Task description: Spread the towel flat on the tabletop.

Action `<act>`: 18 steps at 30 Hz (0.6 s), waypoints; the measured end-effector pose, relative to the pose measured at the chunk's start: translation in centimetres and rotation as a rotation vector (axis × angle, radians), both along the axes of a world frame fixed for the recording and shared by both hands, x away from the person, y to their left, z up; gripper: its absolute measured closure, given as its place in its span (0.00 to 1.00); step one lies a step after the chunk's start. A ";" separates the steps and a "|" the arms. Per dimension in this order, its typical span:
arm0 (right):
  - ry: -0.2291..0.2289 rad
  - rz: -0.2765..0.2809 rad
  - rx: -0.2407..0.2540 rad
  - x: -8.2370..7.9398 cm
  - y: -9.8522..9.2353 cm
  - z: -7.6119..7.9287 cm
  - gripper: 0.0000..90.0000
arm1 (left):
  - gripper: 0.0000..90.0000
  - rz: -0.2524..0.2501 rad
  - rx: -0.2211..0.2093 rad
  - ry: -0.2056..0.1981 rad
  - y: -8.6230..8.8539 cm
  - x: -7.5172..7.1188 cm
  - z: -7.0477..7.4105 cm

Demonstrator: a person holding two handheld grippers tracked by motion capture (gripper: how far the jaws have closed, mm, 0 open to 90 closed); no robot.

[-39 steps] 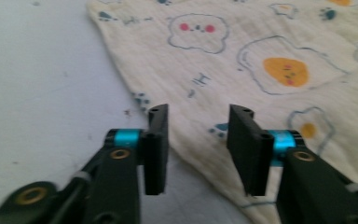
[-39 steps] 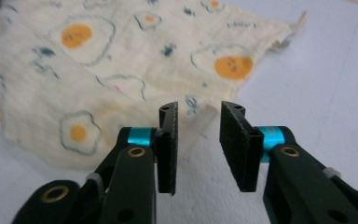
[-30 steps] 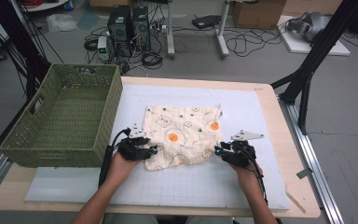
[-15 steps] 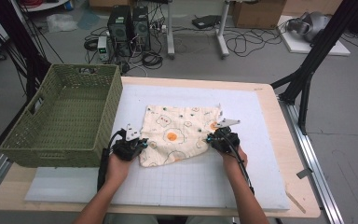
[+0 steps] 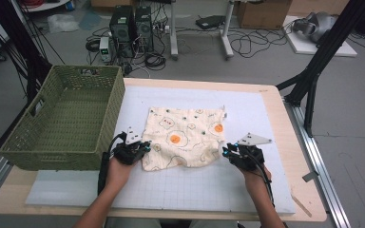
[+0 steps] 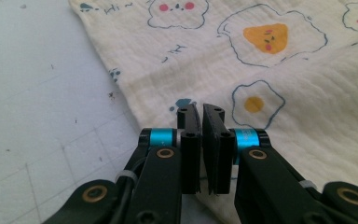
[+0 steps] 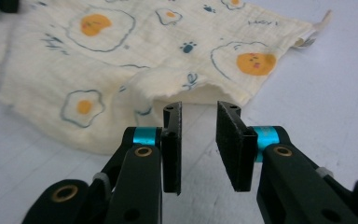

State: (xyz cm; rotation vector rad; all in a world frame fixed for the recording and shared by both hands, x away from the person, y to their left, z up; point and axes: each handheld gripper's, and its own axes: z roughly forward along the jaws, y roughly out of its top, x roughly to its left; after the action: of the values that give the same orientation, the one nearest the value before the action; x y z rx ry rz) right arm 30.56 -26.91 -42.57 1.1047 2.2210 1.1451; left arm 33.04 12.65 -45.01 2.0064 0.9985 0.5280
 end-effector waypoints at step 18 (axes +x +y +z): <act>0.192 0.060 -0.043 -2.3 -0.4 -1.0 0.94 | 0.99 -0.047 -0.072 0.053 0.6 -0.3 0.0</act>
State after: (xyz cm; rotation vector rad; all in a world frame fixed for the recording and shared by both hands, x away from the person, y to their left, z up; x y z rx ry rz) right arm 28.28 -27.28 -43.55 1.1817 2.4274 1.0485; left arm 32.76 13.29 -44.97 1.9836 0.9868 0.4097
